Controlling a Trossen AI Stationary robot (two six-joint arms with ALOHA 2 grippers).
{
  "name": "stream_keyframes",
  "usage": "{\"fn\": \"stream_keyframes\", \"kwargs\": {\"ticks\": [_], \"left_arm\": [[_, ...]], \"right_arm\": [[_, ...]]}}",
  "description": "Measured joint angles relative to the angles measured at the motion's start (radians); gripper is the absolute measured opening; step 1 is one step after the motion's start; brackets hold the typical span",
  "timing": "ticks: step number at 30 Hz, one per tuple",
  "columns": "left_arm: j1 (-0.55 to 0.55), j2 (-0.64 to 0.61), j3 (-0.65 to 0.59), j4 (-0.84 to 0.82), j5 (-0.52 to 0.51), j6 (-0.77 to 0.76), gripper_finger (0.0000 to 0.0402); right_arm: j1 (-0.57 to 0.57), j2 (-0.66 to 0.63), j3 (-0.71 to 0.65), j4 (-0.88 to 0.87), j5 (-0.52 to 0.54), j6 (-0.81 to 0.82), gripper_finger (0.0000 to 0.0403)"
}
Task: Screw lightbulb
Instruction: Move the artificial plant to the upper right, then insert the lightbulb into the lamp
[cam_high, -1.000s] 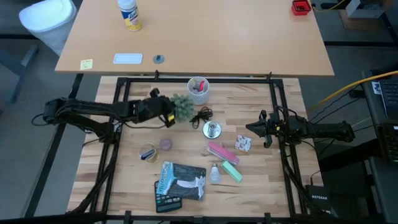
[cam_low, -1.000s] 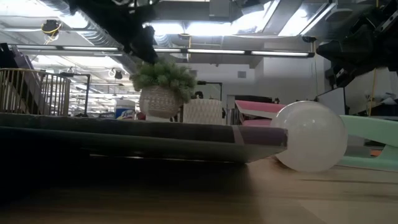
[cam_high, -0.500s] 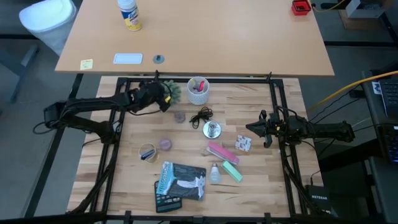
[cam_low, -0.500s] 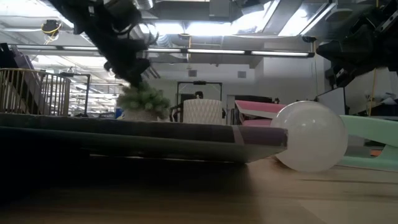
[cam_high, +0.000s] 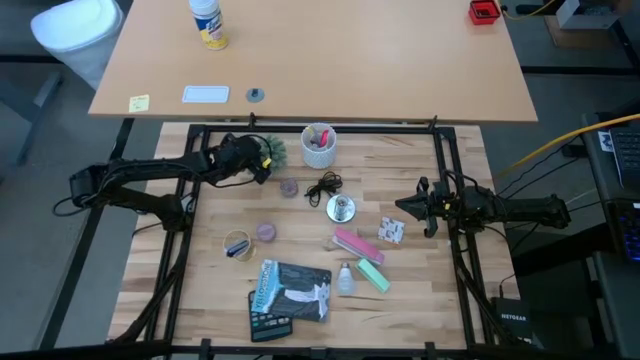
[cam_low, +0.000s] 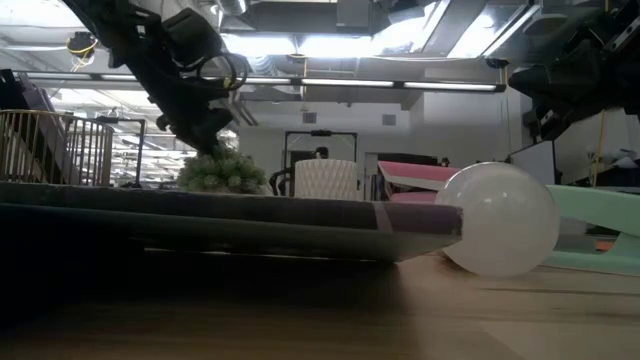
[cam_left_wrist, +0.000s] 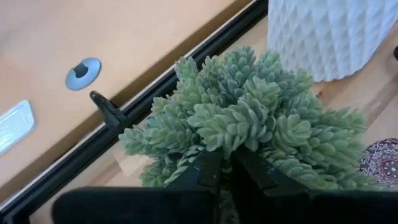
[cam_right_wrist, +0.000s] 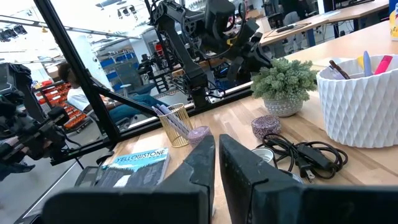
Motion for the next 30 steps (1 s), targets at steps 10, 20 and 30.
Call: {"fn": "stream_keyframes", "kwargs": {"ticks": [10, 20, 30], "left_arm": [[0.0, -0.004, 0.001, -0.006, 0.003, 0.009, 0.0154], [-0.001, -0.097, 0.043, -0.005, 0.005, 0.007, 0.0167], [-0.108, -0.203, 0.055, 0.149, 0.288, -0.1, 0.0151]], "right_arm": [[0.0, 0.0, 0.0, 0.0, 0.0, 0.0, 0.0028], [0.0, 0.0, 0.0, 0.0, -0.001, 0.0, 0.0028], [0.0, 0.0, 0.0, 0.004, -0.007, 0.0, 0.0028]]}}
